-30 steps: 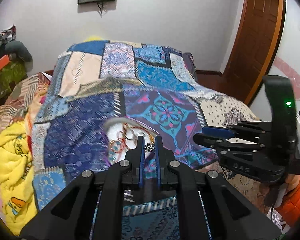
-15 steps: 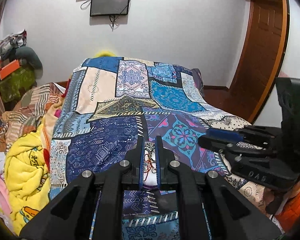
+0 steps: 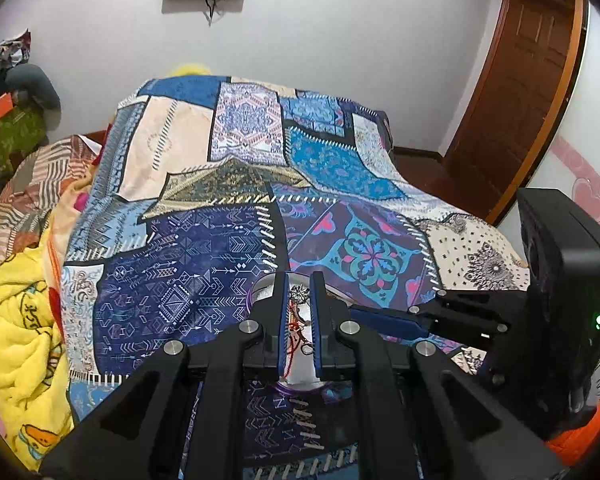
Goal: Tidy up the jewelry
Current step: 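Release the gold ring into the box with the right while the left drops the charm in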
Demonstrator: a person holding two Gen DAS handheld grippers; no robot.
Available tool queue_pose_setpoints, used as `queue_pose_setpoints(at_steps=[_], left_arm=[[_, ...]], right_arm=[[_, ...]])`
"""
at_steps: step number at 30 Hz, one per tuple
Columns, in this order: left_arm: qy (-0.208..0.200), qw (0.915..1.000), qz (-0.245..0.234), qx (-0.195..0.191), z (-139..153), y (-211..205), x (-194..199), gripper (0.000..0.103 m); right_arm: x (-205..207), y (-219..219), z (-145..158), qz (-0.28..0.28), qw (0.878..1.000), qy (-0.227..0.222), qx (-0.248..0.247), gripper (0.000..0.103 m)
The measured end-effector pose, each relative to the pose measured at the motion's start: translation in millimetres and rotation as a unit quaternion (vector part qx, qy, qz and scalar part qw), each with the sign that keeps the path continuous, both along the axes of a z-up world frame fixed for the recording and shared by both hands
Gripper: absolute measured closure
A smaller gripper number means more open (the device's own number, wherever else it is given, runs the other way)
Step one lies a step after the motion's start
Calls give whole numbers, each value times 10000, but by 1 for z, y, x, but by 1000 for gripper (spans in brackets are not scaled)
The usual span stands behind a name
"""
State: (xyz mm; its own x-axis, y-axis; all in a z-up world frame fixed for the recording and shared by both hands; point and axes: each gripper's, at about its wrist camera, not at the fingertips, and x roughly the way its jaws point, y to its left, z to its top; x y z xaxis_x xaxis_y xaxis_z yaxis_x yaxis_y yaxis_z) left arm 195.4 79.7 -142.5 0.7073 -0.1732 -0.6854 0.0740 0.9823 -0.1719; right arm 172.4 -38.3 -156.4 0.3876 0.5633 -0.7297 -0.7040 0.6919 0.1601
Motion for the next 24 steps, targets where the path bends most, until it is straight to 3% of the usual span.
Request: queue_pose_setpoints(at_steps=[8, 14, 24], left_arm=[[167, 9999, -4, -35, -13, 1, 8, 95], [82, 9999, 65, 73, -5, 3, 1, 94], [-124, 9993, 339, 17, 18, 1, -28, 93]], right_arm=[[1, 7, -9, 109, 9999, 13, -120, 80], [2, 4, -8, 46, 9999, 78, -120, 72], [-15, -19, 32, -176, 9994, -287, 102, 72]])
